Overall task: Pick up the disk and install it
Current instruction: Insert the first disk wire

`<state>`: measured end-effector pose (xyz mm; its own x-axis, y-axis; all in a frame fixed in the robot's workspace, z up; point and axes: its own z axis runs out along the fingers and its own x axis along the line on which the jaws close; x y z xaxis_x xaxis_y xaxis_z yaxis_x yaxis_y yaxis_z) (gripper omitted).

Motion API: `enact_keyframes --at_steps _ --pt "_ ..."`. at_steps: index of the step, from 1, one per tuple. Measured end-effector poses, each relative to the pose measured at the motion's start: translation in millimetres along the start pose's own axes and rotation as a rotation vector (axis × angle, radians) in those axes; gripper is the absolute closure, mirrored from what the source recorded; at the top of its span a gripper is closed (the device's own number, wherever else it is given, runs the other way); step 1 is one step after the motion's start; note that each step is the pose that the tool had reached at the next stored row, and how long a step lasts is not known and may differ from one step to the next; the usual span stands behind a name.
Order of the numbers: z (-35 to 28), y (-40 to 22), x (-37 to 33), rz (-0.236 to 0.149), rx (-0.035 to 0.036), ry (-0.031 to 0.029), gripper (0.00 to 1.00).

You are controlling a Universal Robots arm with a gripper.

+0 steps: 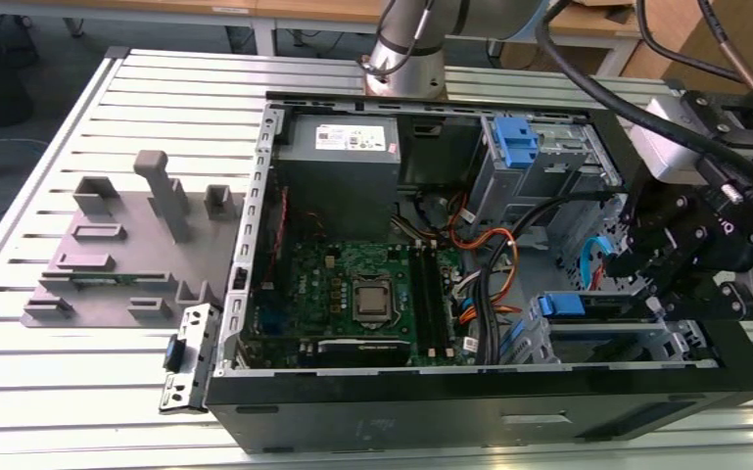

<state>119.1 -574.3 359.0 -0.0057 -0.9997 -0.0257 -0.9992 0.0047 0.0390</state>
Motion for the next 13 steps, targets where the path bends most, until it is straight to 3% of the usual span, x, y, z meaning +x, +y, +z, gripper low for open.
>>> enact_keyframes --at_steps 9,13 --pt "-14.6 0.6 -0.4 0.000 0.0000 -0.0001 0.58" --pt "-15.3 0.6 -3.0 0.000 0.0000 -0.0001 0.58"
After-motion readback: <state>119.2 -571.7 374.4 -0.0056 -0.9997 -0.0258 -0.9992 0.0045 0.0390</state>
